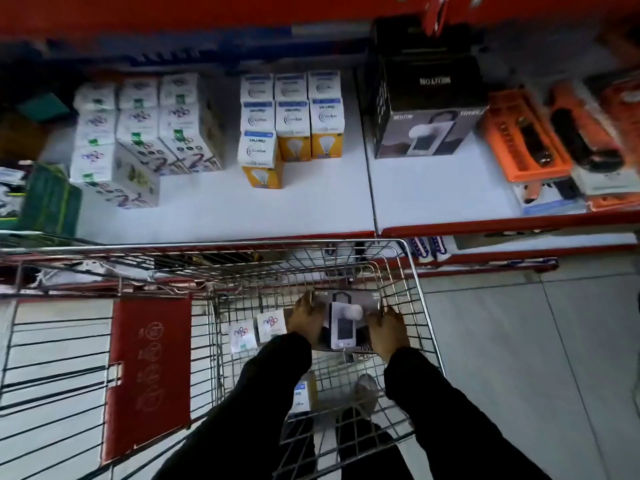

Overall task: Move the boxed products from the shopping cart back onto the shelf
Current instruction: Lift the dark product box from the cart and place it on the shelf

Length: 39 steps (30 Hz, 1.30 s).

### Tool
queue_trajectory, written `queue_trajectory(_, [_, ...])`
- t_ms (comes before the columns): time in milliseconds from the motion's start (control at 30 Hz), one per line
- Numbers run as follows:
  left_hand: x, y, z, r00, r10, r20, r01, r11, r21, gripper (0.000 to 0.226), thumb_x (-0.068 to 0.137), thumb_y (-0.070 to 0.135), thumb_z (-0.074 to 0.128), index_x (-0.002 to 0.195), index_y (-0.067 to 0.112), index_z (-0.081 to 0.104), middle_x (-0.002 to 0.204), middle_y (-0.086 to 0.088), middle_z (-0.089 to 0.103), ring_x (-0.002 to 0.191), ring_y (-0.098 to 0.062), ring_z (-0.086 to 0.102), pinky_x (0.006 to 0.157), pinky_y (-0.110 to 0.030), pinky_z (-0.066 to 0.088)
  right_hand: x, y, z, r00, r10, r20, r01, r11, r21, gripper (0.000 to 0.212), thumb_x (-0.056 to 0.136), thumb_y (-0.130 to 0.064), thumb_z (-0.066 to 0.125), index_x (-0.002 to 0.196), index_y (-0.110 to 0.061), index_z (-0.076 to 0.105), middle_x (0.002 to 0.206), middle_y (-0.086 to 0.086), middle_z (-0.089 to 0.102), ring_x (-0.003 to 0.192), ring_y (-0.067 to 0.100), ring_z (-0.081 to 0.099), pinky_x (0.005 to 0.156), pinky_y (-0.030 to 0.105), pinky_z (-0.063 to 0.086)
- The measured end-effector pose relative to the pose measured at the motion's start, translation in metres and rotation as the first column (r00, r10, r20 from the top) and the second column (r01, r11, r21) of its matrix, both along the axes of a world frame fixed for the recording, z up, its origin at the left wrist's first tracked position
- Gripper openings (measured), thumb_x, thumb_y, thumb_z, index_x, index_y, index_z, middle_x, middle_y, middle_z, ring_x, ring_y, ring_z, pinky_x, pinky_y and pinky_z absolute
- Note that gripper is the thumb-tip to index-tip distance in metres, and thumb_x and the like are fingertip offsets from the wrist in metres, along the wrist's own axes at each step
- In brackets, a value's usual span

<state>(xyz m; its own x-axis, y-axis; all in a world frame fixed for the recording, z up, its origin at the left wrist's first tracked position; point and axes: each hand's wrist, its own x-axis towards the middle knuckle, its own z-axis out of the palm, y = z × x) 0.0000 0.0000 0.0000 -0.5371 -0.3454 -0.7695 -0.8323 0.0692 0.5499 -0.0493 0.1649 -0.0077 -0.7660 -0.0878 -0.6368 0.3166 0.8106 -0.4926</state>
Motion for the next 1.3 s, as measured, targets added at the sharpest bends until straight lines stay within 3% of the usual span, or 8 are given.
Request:
queue_trajectory(100, [-0.012,0.001,-0.009,0.996,0.073,0.054,-0.079,0.992,0.102,0.036,0.098,0.037,0.047,0.128,0.018,0.051,0.137,-0.004,0.055,0.12,-0.025,0.055,0.108,-0.043,0.045,-0.006,-0.004,-0.011,0.992,-0.119,0.037,0.121,0.989,-0.08,0.032,0.098,-0.023,0.045,0.114,-0.002,0.063,0.113,0.021,0.068,0.103,0.035,0.064,0.078,0.03,0.045])
queue_trajectory(233, [-0.01,-0.001,-0.002,0.972,0.227,0.066,-0.234,0.961,0.147,0.04,0.096,0.037,0.051,0.13,0.015,0.054,0.131,-0.011,0.057,0.117,-0.032,0.055,0.099,-0.038,0.046,-0.006,-0.005,-0.001,0.984,-0.177,0.032,0.18,0.967,-0.178,0.03,0.099,-0.023,0.047,0.114,-0.006,0.066,0.112,0.015,0.071,0.098,0.028,0.066,0.078,0.03,0.047])
queue_trajectory(400, [0.006,-0.004,0.031,0.906,0.424,-0.002,-0.42,0.898,0.134,0.028,0.099,0.029,0.052,0.121,0.013,0.055,0.133,-0.013,0.059,0.112,-0.027,0.055,0.1,-0.038,0.044,0.01,-0.006,0.029,0.981,-0.192,-0.02,0.183,0.959,-0.217,0.047,0.092,-0.057,0.045,0.111,-0.019,0.066,0.107,0.005,0.068,0.091,0.018,0.064,0.07,0.028,0.047])
queue_trajectory(600, [0.021,-0.009,0.079,0.812,0.575,-0.101,-0.556,0.814,0.167,0.043,0.081,0.063,0.062,0.097,0.024,0.057,0.102,-0.005,0.063,0.095,-0.025,0.061,0.09,-0.042,0.053,0.017,-0.007,0.088,0.935,-0.348,-0.066,0.312,0.898,-0.31,0.049,0.092,-0.062,0.047,0.108,-0.019,0.065,0.116,0.005,0.059,0.095,0.017,0.06,0.068,0.025,0.044])
queue_trajectory(767, [0.025,-0.012,0.129,0.841,0.507,-0.189,-0.5,0.862,0.085,0.062,0.063,0.075,0.068,0.093,0.02,0.064,0.101,-0.008,0.071,0.084,-0.022,0.063,0.089,-0.046,0.054,0.013,-0.003,0.135,0.87,-0.48,-0.112,0.398,0.818,-0.415,0.047,0.088,-0.058,0.059,0.107,-0.015,0.058,0.106,0.001,0.062,0.093,0.017,0.059,0.07,0.026,0.043])
queue_trajectory(900, [0.022,-0.012,0.164,0.844,0.423,-0.33,-0.445,0.896,0.009,0.047,0.074,0.055,0.074,0.101,0.017,0.069,0.102,-0.002,0.072,0.08,-0.011,0.063,0.073,-0.029,0.054,0.005,0.001,0.164,0.843,-0.495,-0.209,0.345,0.797,-0.496,0.035,0.09,-0.046,0.063,0.094,-0.013,0.055,0.09,-0.003,0.061,0.081,0.011,0.057,0.066,0.022,0.042])
queue_trajectory(1133, [-0.018,0.003,0.213,0.799,0.36,-0.481,-0.423,0.906,-0.025,0.051,0.062,0.066,0.072,0.097,0.03,0.076,0.092,0.004,0.077,0.089,-0.017,0.073,0.087,-0.044,0.06,-0.03,0.012,0.21,0.737,-0.569,-0.364,0.283,0.75,-0.598,0.016,0.09,-0.025,0.061,0.094,-0.011,0.055,0.089,-0.006,0.06,0.079,0.0,0.055,0.068,0.008,0.039])
queue_trajectory(1300, [-0.073,0.024,0.232,0.801,0.207,-0.561,-0.321,0.94,-0.112,0.048,0.074,0.064,0.065,0.113,0.036,0.071,0.093,0.007,0.074,0.092,-0.017,0.071,0.088,-0.038,0.059,-0.084,0.033,0.218,0.708,-0.573,-0.412,0.261,0.755,-0.602,0.013,0.09,-0.026,0.058,0.095,-0.013,0.057,0.1,0.004,0.064,0.089,0.017,0.058,0.077,0.027,0.043])
